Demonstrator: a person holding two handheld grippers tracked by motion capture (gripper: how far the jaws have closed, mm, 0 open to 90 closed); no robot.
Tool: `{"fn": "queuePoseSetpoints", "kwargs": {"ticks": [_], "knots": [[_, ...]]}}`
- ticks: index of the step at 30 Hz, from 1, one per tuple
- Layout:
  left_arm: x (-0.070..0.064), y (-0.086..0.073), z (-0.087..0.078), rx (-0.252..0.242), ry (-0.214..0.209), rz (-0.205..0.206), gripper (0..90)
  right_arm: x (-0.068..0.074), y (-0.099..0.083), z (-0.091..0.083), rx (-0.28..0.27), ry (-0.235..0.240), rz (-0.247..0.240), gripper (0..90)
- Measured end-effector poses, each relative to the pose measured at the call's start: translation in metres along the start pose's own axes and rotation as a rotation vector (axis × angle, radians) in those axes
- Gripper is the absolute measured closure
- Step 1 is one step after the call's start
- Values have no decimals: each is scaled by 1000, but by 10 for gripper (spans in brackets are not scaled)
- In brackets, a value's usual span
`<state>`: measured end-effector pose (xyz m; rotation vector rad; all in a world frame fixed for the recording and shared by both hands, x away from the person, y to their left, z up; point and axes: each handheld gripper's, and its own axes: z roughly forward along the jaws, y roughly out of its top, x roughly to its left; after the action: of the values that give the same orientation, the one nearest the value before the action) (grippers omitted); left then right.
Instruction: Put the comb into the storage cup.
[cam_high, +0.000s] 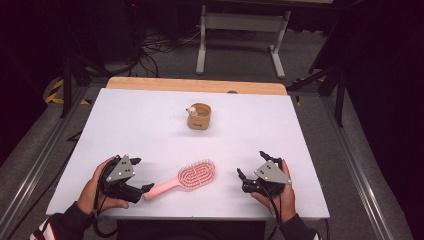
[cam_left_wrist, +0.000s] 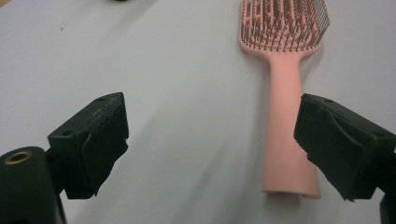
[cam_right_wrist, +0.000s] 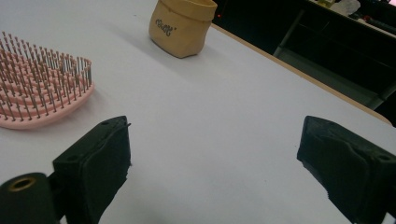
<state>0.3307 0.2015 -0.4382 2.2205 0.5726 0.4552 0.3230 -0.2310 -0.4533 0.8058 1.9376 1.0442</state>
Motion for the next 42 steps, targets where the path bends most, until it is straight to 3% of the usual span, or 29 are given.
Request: {"fn": "queuePoseSetpoints", "kwargs": {"ticks": [5, 17, 24, 26, 31, 35, 38, 42], "knots": [[-1, 10, 3, -4, -13, 3, 80, 1, 0, 1, 3, 1, -4, 98], [-7, 36, 38, 152, -99, 43, 104, 2, -1, 3, 17, 5, -2, 98], [-17, 47, 62, 229, -121, 60, 155, 2, -1, 4, 22, 8, -5, 98], [-20, 48, 68, 262, -115, 65, 188, 2, -1, 4, 20, 10, -6, 98], [-22, 50, 79, 323, -160, 75, 263, 2, -2, 4, 22, 10, -5, 98], [-20, 52, 81, 342, -197, 63, 356, 2, -1, 4, 24, 13, -6, 98], [-21, 53, 81, 342, -236, 77, 479, 2, -2, 4, 24, 13, -5, 99], [-23, 55, 80, 356, -257, 86, 570, 3, -2, 5, 30, 17, -6, 99]]}}
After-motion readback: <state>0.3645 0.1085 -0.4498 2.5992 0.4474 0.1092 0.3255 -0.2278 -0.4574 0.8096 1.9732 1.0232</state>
